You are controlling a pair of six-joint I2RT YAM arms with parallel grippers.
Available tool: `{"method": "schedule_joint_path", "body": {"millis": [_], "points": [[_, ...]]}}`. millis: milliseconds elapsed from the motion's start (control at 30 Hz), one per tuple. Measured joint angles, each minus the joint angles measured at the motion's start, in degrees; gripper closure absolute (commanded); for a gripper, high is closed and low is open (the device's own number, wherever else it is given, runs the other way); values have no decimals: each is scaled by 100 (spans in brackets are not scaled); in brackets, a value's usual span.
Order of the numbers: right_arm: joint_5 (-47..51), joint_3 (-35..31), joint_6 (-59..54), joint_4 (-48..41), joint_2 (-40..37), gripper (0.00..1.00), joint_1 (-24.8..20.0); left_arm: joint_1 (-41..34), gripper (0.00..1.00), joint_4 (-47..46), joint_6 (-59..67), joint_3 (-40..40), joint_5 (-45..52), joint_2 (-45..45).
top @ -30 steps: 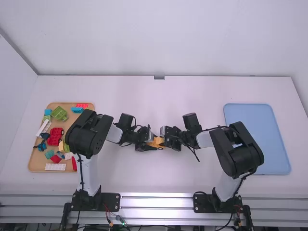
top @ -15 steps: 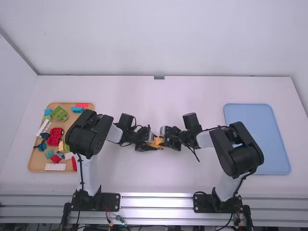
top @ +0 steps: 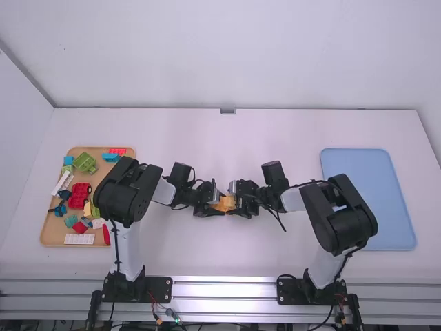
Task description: Assemble lego blocks to make yellow taxi
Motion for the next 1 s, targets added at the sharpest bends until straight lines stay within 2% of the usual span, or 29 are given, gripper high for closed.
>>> {"method": "schedule_joint_path", "body": {"millis": [67,100,133,200,333,633,1000], "points": [[-203,0,0,114,0,28,-28,-2,50,0,0,0,0,0],[-400,0,4,127,-13,48,-74,-2,50,0,0,0,0,0],[-442,0,2,114,-20,55,-90,0,50,0,0,0,0,2],[-651,0,7,81,-92,100,-216,0,50,0,0,0,0,0],[-671,0,81,-44,-197,100,-319,0,51,0,0,0,-2,0],[190,20,243,-437,-197,100,144,0,54,151,-236,0,-81,2],[186,354,490,-516,94,100,76,74,54,173,-334,98,-258,2]]}}
